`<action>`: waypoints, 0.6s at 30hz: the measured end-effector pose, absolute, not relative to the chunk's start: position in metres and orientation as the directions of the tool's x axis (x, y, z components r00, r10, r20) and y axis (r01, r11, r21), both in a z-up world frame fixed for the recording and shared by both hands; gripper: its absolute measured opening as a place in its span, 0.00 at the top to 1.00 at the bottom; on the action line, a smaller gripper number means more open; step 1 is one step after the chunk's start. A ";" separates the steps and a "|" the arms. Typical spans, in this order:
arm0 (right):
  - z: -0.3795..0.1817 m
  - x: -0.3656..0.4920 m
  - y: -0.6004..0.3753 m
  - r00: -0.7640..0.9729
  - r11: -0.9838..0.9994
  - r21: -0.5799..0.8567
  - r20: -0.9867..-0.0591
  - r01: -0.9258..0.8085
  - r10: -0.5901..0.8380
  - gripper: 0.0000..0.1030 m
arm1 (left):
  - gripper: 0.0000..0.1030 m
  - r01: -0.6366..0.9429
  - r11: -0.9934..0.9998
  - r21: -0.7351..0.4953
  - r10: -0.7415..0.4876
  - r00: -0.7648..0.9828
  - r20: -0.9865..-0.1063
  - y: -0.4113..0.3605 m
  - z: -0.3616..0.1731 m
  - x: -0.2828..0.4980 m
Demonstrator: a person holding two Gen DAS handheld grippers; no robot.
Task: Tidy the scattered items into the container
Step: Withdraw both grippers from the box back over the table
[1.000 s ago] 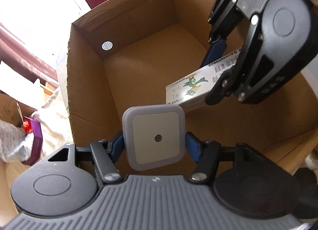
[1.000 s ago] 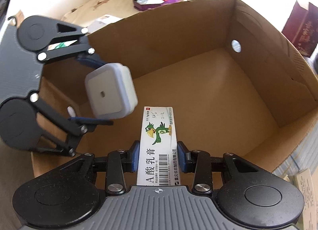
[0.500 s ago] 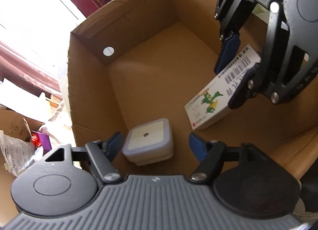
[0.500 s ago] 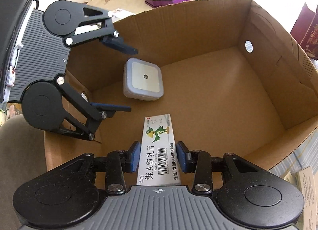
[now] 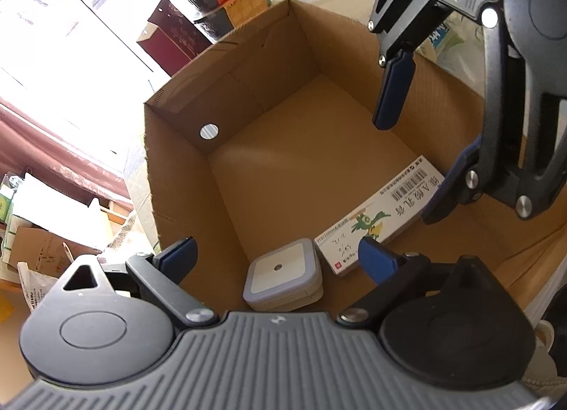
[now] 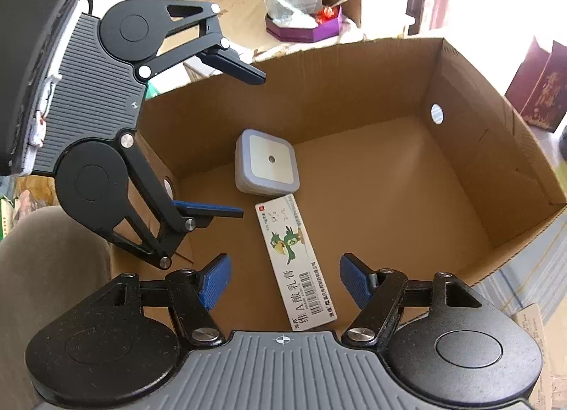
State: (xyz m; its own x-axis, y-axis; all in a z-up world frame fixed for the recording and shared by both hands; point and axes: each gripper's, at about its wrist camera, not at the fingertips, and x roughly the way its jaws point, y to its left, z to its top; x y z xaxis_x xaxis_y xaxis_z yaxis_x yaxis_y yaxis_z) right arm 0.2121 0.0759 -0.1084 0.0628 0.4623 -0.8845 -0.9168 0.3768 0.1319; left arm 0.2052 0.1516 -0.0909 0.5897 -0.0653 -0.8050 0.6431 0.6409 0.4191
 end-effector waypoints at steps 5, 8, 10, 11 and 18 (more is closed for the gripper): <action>-0.093 0.203 0.062 0.097 0.390 0.123 -0.861 -0.912 0.499 0.28 | 0.07 0.630 0.658 0.412 -0.063 0.591 -0.804 0.145 -0.082 0.199; -0.085 0.198 0.054 0.121 0.403 0.118 -0.846 -0.907 0.519 0.28 | 0.07 0.619 0.676 0.400 -0.060 0.587 -0.807 0.145 -0.075 0.196; -0.080 0.194 0.049 0.141 0.413 0.108 -0.838 -0.904 0.528 0.28 | 0.07 0.609 0.690 0.391 -0.058 0.585 -0.809 0.144 -0.070 0.194; -0.077 0.191 0.046 0.151 0.418 0.104 -0.833 -0.902 0.532 0.28 | 0.07 0.605 0.694 0.390 -0.057 0.586 -0.808 0.142 -0.067 0.192; -0.060 0.173 0.022 0.209 0.454 0.082 -0.806 -0.887 0.554 0.28 | 0.07 0.573 0.722 0.387 -0.042 0.596 -0.802 0.132 -0.046 0.180</action>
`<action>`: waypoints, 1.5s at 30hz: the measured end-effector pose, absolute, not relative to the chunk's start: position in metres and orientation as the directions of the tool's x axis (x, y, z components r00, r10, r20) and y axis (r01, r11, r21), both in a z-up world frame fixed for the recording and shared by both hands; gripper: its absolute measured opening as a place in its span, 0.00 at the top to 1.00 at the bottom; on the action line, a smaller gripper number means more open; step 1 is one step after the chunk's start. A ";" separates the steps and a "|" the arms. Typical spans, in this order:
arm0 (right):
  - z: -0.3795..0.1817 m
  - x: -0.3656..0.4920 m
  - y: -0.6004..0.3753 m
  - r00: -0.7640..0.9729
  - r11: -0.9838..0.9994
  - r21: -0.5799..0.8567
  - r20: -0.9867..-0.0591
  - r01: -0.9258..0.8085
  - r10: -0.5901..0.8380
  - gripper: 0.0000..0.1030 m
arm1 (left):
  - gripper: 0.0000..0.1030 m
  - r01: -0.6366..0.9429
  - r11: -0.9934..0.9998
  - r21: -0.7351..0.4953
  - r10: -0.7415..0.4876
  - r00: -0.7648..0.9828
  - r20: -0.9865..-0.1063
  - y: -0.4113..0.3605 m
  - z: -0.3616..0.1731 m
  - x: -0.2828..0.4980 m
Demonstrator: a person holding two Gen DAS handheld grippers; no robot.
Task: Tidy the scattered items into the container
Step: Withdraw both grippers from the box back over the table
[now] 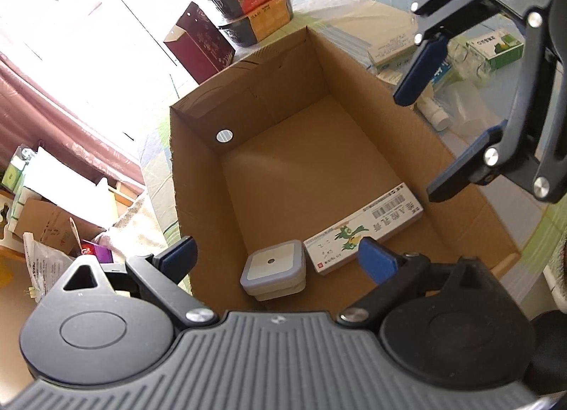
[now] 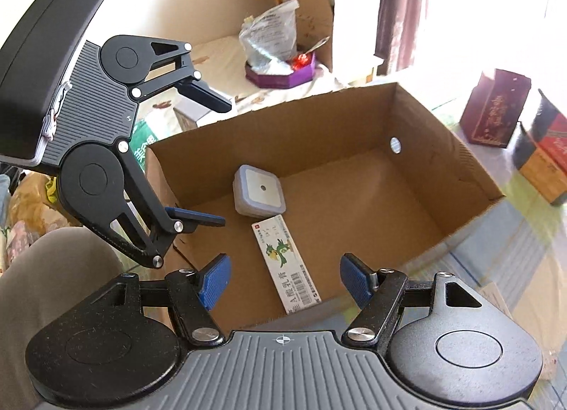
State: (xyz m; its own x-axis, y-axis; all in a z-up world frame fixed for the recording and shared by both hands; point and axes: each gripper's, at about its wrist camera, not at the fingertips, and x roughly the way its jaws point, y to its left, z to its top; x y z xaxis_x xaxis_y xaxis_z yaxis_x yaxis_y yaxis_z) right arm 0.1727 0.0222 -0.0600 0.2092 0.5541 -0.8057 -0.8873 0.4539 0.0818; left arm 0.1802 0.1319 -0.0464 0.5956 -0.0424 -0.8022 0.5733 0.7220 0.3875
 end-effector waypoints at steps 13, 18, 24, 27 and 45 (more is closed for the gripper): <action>-0.019 0.135 -0.060 0.351 0.606 0.123 -0.719 -0.786 0.600 0.28 | 0.07 0.462 0.828 0.318 -0.052 0.628 -0.777 0.108 -0.003 0.151; -0.007 0.122 -0.104 0.407 0.694 0.173 -0.701 -0.699 0.585 0.28 | 0.07 0.431 0.866 0.254 -0.090 0.634 -0.768 0.090 0.011 0.138; 0.002 0.104 -0.154 0.482 0.774 0.182 -0.690 -0.606 0.540 0.28 | 0.07 0.419 0.891 0.174 -0.141 0.621 -0.771 0.069 0.015 0.127; 0.003 0.097 -0.178 0.515 0.812 0.185 -0.690 -0.554 0.509 0.28 | 0.07 0.429 0.893 0.138 -0.177 0.615 -0.769 0.057 0.016 0.120; -0.003 0.079 -0.242 0.593 0.900 0.160 -0.704 -0.406 0.392 0.28 | 0.07 0.537 0.842 0.050 -0.329 0.585 -0.741 -0.009 0.013 0.102</action>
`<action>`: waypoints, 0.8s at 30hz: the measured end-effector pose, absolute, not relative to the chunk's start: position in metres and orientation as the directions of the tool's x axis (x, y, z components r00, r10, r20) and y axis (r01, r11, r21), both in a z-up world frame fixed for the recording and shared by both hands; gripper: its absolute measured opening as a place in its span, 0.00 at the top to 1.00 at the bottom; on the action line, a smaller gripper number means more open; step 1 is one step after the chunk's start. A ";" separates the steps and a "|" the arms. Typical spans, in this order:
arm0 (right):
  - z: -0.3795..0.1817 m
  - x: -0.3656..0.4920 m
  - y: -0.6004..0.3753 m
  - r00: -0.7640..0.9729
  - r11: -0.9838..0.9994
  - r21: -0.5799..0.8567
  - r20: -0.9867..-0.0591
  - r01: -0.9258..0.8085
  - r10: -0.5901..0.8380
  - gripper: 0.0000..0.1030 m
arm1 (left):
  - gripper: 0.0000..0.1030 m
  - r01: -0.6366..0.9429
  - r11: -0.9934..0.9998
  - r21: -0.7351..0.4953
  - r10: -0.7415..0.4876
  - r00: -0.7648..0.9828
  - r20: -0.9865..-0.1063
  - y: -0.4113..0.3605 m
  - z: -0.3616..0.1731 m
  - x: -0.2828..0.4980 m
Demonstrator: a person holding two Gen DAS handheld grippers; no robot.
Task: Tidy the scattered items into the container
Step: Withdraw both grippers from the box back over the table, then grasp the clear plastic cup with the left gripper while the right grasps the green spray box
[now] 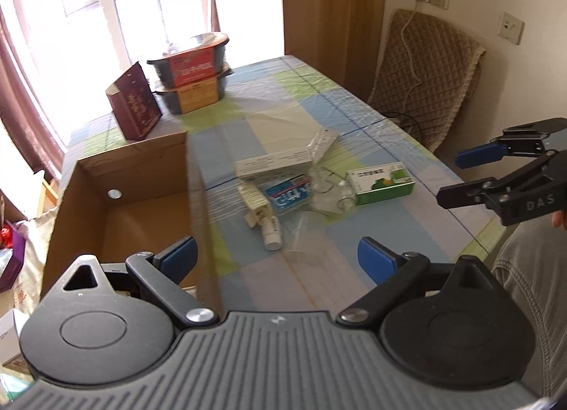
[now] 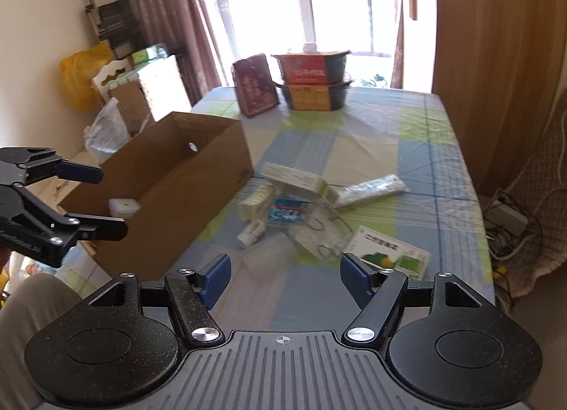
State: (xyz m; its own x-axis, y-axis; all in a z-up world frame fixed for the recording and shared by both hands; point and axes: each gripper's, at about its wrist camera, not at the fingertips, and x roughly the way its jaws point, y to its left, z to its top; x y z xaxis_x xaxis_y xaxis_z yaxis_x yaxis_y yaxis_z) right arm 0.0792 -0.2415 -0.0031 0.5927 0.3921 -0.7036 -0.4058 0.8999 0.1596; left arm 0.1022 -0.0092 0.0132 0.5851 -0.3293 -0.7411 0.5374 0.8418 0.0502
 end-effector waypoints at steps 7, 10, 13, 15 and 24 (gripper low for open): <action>-0.018 0.088 -0.262 0.587 0.919 0.147 -0.730 -0.366 0.351 0.28 | 0.09 0.571 0.820 0.032 -0.359 0.558 -0.748 -0.030 0.001 0.108; -0.026 0.094 -0.271 0.582 0.926 0.143 -0.742 -0.350 0.334 0.28 | 0.11 0.583 0.812 0.030 -0.364 0.545 -0.755 -0.041 -0.007 0.114; -0.035 0.102 -0.280 0.579 0.933 0.143 -0.750 -0.331 0.320 0.28 | 0.12 0.598 0.801 0.033 -0.366 0.532 -0.763 -0.053 -0.015 0.120; -0.042 0.111 -0.285 0.574 0.939 0.151 -0.758 -0.308 0.310 0.28 | 0.13 0.608 0.793 0.036 -0.367 0.525 -0.768 -0.063 -0.022 0.124; -0.073 0.153 -0.305 0.542 0.962 0.190 -0.797 -0.194 0.267 0.28 | 0.23 0.623 0.782 0.028 -0.349 0.474 -0.809 -0.095 -0.070 0.148</action>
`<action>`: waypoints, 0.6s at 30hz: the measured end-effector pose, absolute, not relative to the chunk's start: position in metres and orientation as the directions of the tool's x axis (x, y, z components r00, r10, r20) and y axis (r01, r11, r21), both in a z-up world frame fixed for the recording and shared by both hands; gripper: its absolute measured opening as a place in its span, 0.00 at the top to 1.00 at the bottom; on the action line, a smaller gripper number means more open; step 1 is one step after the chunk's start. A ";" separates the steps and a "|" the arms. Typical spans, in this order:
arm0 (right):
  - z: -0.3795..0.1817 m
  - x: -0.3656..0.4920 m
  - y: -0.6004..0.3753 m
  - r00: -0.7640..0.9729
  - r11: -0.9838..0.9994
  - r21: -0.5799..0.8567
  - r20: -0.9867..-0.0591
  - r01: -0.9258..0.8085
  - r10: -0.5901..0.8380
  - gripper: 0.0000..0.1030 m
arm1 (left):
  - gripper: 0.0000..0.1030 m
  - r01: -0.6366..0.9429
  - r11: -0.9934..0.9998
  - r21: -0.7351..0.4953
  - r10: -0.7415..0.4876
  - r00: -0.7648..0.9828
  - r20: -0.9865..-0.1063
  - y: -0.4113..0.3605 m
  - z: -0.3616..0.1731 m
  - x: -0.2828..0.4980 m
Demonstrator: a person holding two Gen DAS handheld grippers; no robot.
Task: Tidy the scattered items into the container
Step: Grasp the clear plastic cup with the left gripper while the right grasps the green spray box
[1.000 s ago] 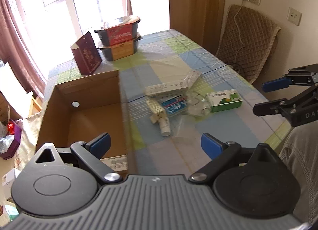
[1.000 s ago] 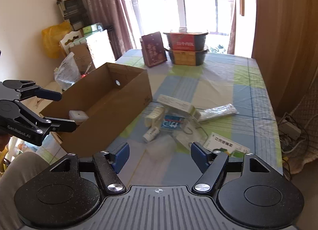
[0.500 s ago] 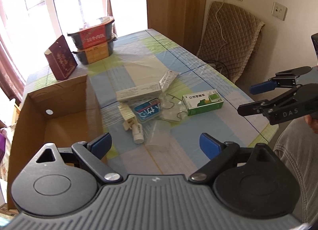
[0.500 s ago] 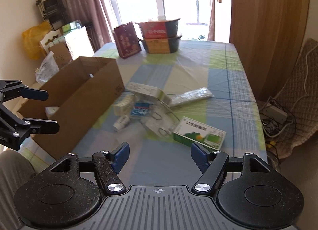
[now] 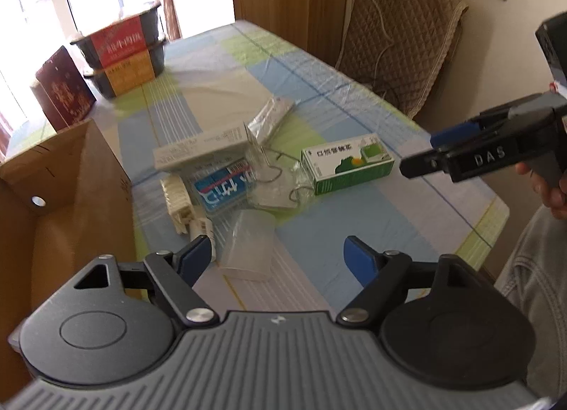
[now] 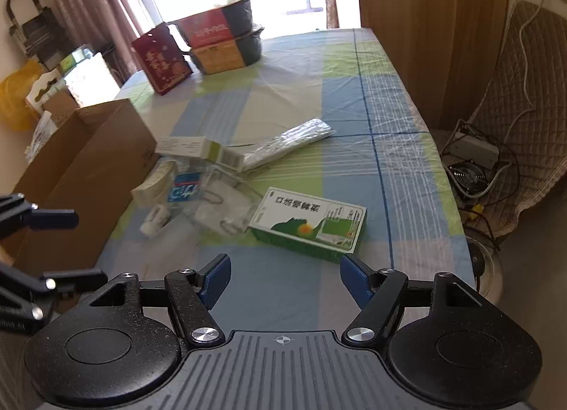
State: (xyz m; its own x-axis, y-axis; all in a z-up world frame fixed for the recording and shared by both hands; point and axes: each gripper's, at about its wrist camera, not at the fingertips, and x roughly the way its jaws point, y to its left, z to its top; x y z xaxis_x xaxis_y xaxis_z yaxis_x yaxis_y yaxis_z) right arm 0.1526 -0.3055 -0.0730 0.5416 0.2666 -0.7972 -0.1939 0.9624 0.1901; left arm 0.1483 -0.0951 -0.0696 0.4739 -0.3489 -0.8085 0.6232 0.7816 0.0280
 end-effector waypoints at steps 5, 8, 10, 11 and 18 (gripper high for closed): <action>-0.096 0.167 -0.314 0.523 0.974 0.186 -0.822 -0.125 0.224 0.28 | 0.27 0.628 0.776 0.059 -0.314 0.466 -0.827 -0.107 -0.091 0.162; -0.107 0.175 -0.330 0.504 0.970 0.238 -0.832 -0.056 0.233 0.28 | 0.31 0.635 0.769 0.068 -0.300 0.454 -0.839 -0.112 -0.103 0.171; -0.111 0.178 -0.339 0.499 0.963 0.267 -0.832 -0.022 0.242 0.28 | 0.34 0.645 0.761 0.074 -0.293 0.444 -0.847 -0.115 -0.110 0.177; -0.112 0.179 -0.341 0.496 0.963 0.269 -0.835 -0.012 0.239 0.28 | 0.34 0.650 0.756 0.079 -0.289 0.439 -0.851 -0.116 -0.113 0.180; -0.123 0.184 -0.346 0.471 0.969 0.248 -0.856 0.008 0.215 0.28 | 0.35 0.665 0.743 0.074 -0.261 0.389 -0.883 -0.121 -0.137 0.207</action>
